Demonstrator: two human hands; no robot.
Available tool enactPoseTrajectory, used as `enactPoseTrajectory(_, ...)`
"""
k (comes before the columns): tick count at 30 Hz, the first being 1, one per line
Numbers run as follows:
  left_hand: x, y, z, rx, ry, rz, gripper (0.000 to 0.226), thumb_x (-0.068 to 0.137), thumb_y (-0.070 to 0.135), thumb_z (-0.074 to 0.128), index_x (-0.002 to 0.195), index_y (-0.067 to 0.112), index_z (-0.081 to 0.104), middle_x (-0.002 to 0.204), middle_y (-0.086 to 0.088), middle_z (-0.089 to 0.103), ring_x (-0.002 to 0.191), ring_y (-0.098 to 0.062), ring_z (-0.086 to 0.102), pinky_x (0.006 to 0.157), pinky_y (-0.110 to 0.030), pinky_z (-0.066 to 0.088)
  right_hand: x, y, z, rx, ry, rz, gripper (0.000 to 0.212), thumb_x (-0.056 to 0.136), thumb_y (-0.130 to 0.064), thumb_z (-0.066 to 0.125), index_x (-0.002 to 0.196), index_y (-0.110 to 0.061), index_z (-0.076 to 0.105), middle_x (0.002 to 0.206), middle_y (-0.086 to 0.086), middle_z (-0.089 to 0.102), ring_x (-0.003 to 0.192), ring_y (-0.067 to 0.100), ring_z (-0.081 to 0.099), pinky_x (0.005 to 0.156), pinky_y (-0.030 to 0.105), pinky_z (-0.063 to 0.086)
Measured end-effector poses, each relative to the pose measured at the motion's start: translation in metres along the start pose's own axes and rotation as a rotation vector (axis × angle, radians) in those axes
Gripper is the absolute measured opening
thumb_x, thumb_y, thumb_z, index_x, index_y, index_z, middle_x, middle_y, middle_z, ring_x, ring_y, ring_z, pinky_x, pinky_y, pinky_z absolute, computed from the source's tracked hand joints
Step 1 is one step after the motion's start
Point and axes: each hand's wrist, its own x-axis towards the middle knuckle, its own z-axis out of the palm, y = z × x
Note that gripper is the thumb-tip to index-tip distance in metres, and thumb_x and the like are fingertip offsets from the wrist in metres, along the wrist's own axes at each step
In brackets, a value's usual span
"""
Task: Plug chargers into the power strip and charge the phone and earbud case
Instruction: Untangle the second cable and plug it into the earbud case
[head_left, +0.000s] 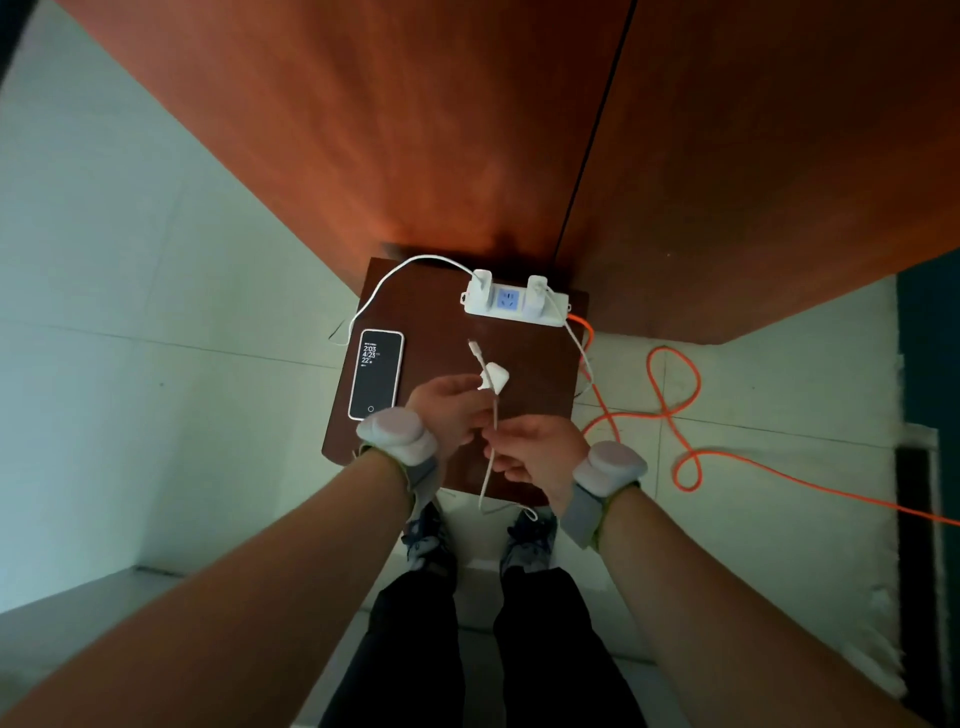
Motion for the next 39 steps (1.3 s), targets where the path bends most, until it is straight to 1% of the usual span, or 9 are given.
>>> enactPoseTrajectory(5,0.044,-0.011,-0.008,-0.076,0.038,-0.114,0.002,0.088,0.013,0.061,0.087,0.013,0.059,0.058,0.002,0.069,0.059,-0.014,0.065,0.058,-0.025,0.042,0.019,0.019,0.018,-0.103,-0.025,0.041,0.013,0.086,-0.016,0.064,0.073,-0.016,0.066,0.066,-0.003,0.064,0.044,-0.003,0.055,0.048,0.011,0.043)
enactPoseTrajectory(9,0.074,-0.028,-0.015,-0.082,0.085,-0.124,0.021,0.095,0.026,0.049,0.077,0.019,0.054,0.043,0.009,0.063,0.038,-0.003,0.058,0.053,-0.021,0.037,0.035,0.030,0.026,-0.065,-0.003,0.058,0.011,0.085,-0.008,0.064,0.078,-0.001,0.068,0.054,-0.003,0.061,0.039,-0.001,0.052,0.042,0.009,0.040)
enactPoseTrajectory(12,0.093,-0.040,-0.022,-0.076,0.083,-0.157,0.021,0.096,0.030,0.048,0.080,0.018,0.055,0.045,0.006,0.062,0.035,-0.004,0.056,0.048,-0.018,0.037,0.047,0.037,0.031,-0.074,-0.013,0.107,0.014,0.086,-0.008,0.063,0.083,0.005,0.068,0.061,0.003,0.060,0.045,0.004,0.052,0.043,0.010,0.039)
enactPoseTrajectory(15,0.112,-0.055,-0.027,-0.052,0.039,-0.241,0.024,0.096,0.030,0.046,0.078,0.018,0.054,0.037,0.007,0.056,0.031,-0.005,0.051,0.042,-0.016,0.037,0.067,0.039,0.027,-0.064,-0.020,0.203,0.011,0.089,-0.012,0.059,0.080,-0.010,0.066,0.072,0.002,0.061,0.063,0.013,0.054,0.060,0.020,0.045)
enactPoseTrajectory(19,0.131,-0.078,-0.027,-0.010,0.005,-0.316,0.024,0.095,0.028,0.049,0.075,0.017,0.057,0.052,0.001,0.053,0.037,-0.010,0.046,0.047,-0.019,0.034,0.102,0.036,0.000,-0.155,0.129,0.165,0.031,0.086,-0.007,0.059,0.117,-0.004,0.059,0.080,0.000,0.060,0.072,0.017,0.058,0.082,0.039,0.051)
enactPoseTrajectory(25,0.159,-0.092,-0.023,0.136,-0.026,-0.341,0.023,0.093,0.026,0.054,0.073,0.017,0.058,0.060,-0.002,0.052,0.036,-0.010,0.044,0.047,-0.019,0.035,0.157,0.025,-0.032,-0.309,0.226,0.045,0.046,0.083,-0.002,0.062,0.128,-0.004,0.050,0.081,0.006,0.060,0.071,0.021,0.058,0.071,0.032,0.048)
enactPoseTrajectory(30,0.177,-0.103,-0.032,0.151,-0.057,-0.323,0.020,0.092,0.027,0.056,0.074,0.018,0.060,0.061,0.000,0.055,0.035,-0.006,0.046,0.048,-0.020,0.037,0.197,0.033,-0.026,-0.473,0.360,0.043,0.056,0.079,-0.027,0.071,0.128,-0.011,0.049,0.117,0.012,0.063,0.107,0.028,0.060,0.098,0.037,0.046)
enactPoseTrajectory(35,0.189,-0.118,-0.043,0.140,-0.027,-0.247,0.018,0.092,0.021,0.055,0.078,0.011,0.062,0.061,-0.003,0.054,0.027,-0.003,0.042,0.033,-0.011,0.033,0.208,0.040,-0.011,-0.497,0.434,0.004,0.068,0.075,-0.039,0.073,0.131,-0.014,0.046,0.128,0.008,0.054,0.112,0.027,0.055,0.080,0.026,0.038)
enactPoseTrajectory(39,0.195,-0.123,-0.045,0.096,-0.011,-0.188,0.022,0.092,0.016,0.055,0.071,0.012,0.061,0.062,-0.006,0.055,0.029,-0.002,0.046,0.032,-0.011,0.034,0.218,0.042,-0.006,-0.535,0.479,-0.024,0.061,0.070,-0.037,0.076,0.121,-0.015,0.052,0.122,0.006,0.057,0.094,0.021,0.056,0.070,0.025,0.038)
